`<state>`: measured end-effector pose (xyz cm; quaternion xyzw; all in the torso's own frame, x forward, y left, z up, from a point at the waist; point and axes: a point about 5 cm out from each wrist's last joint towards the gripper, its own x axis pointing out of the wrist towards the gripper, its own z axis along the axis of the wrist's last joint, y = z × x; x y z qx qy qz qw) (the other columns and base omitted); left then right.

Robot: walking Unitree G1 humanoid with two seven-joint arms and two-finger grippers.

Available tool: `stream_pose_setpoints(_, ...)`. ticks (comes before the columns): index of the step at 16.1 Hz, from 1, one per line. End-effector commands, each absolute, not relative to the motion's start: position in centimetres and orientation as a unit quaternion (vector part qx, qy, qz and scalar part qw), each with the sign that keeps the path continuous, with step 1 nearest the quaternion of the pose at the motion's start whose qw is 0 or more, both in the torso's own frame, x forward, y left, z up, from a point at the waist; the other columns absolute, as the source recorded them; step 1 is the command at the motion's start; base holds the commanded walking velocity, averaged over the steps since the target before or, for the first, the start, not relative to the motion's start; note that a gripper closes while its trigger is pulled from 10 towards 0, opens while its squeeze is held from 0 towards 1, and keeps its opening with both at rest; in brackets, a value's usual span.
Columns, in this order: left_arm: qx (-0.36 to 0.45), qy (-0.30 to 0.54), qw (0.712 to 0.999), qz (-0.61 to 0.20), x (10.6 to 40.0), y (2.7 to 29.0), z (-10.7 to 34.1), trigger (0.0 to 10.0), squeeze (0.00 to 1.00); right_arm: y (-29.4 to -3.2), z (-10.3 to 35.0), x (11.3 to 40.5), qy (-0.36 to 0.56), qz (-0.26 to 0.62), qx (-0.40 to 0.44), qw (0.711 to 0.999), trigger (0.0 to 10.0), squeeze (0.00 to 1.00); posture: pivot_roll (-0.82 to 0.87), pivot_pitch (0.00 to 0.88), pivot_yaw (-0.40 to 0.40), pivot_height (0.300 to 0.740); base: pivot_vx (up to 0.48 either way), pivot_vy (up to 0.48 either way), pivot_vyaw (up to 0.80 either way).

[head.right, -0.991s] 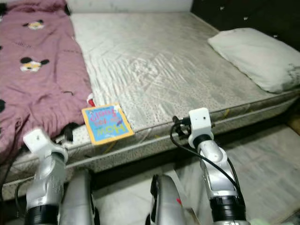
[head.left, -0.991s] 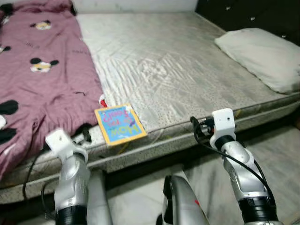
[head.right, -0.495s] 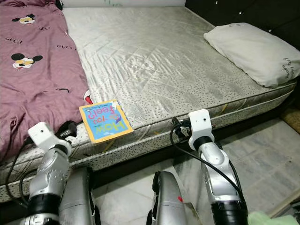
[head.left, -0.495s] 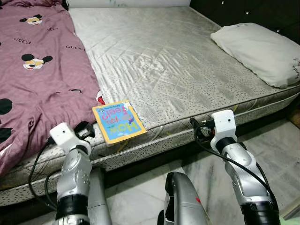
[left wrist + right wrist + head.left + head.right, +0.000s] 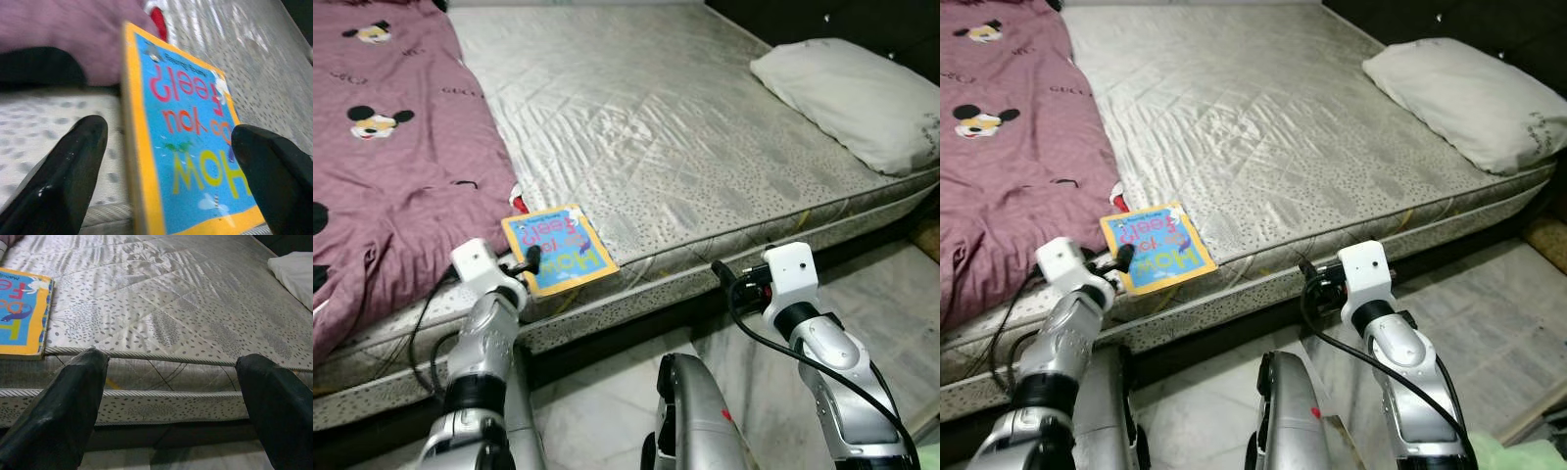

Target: Clean up the room

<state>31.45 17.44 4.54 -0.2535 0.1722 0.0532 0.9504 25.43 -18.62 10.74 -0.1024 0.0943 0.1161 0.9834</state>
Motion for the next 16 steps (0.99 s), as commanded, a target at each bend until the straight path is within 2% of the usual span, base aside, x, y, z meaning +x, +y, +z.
stream_pose_setpoints(1, -0.257, 0.181, 0.949, 0.017, 32.3, 16.3, 4.7, 10.0, 0.0, -19.0, 11.4, 25.3, 0.09, 0.111, -0.107, 0.984, 10.0, 0.0, -0.19, 0.052, -0.119, 0.539, 0.0, 0.0, 0.0)
stream_pose_setpoints(6, -0.305, 0.188, 0.934, 0.016, 33.1, 15.3, 4.5, 10.0, 0.0, -20.1, 12.1, 24.8, 0.095, 0.101, -0.12, 0.983, 10.0, 0.0, -0.23, 0.066, -0.118, 0.539, 0.0, 0.0, 0.0)
stream_pose_setpoints(8, -0.303, 0.179, 0.936, 0.013, 32.9, 15.0, 4.4, 10.0, 0.0, -20.4, 12.1, 24.9, 0.098, 0.097, -0.122, 0.983, 10.0, 0.0, -0.23, 0.066, -0.12, 0.539, 0.0, 0.0, 0.0)
stream_pose_setpoints(13, -0.329, 0.077, 0.937, 0.087, 32.5, 17.2, 6.1, 10.0, 0.0, -19.8, 11.9, 25.5, 0.099, 0.1, -0.118, 0.983, 10.0, 0.0, -0.19, 0.06, -0.122, 0.539, 0.0, 0.0, 0.0)
stream_pose_setpoints(16, -0.32, 0.081, 0.936, 0.127, 31.5, 18.6, 5.1, 10.0, 0.0, -19.9, 11.7, 25.7, 0.1, 0.098, -0.117, 0.983, 10.0, 0.0, -0.19, 0.06, -0.119, 0.539, 0.0, 0.0, 0.0)
